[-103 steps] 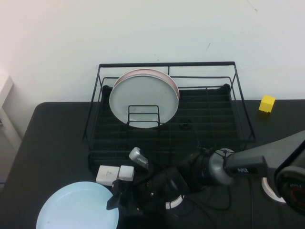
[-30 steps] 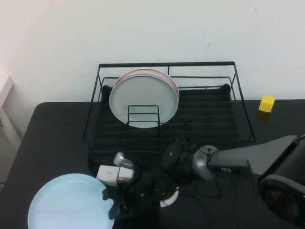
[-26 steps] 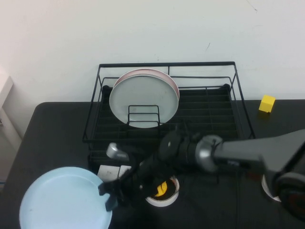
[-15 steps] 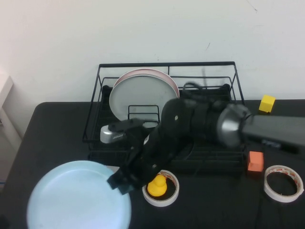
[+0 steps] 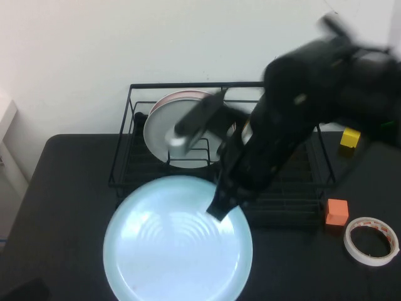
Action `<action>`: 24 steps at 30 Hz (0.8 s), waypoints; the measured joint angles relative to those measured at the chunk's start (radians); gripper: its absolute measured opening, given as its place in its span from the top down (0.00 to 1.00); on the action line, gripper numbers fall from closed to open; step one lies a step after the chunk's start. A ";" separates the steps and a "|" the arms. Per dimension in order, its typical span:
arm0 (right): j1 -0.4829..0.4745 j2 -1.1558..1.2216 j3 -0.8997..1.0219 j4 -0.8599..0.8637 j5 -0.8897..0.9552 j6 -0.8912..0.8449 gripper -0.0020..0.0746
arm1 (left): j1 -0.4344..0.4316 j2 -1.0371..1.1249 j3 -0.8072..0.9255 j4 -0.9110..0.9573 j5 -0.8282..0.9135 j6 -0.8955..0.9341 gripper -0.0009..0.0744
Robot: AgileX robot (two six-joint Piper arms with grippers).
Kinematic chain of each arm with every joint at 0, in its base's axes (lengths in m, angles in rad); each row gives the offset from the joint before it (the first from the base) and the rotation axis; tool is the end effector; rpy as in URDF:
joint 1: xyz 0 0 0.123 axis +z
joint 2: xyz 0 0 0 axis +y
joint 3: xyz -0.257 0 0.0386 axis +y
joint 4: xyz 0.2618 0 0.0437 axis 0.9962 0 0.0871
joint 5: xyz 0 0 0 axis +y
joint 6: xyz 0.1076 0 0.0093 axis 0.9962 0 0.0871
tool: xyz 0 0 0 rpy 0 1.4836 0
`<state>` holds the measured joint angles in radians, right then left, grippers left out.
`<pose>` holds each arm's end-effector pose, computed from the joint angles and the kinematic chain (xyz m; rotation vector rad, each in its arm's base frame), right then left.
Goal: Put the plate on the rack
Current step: Hand over the plate
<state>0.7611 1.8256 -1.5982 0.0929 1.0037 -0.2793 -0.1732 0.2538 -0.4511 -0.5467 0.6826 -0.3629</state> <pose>0.2923 0.2901 0.2476 -1.3209 2.3966 0.2600 0.0981 -0.0532 0.2866 -0.3861 1.9594 -0.9654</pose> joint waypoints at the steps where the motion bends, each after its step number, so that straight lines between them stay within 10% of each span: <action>1: 0.000 -0.029 0.000 0.000 0.000 0.002 0.96 | 0.000 0.005 0.000 -0.005 0.014 0.009 0.75; 5: 0.000 -0.115 0.000 0.012 0.018 0.004 0.96 | 0.000 0.028 0.000 -0.052 0.037 0.054 0.34; 10: 0.000 -0.137 0.000 0.167 0.030 -0.065 0.96 | 0.000 0.046 0.000 -0.108 0.037 0.151 0.21; 18: 0.000 -0.146 0.000 0.355 0.019 -0.191 0.96 | 0.000 0.058 0.000 -0.114 0.041 0.217 0.34; 24: 0.000 -0.146 0.000 0.374 -0.022 -0.216 0.96 | 0.000 0.058 0.000 -0.074 0.041 0.264 0.78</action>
<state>0.7611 1.6801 -1.5982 0.4669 0.9813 -0.4956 -0.1732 0.3123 -0.4511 -0.6210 0.7235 -0.0988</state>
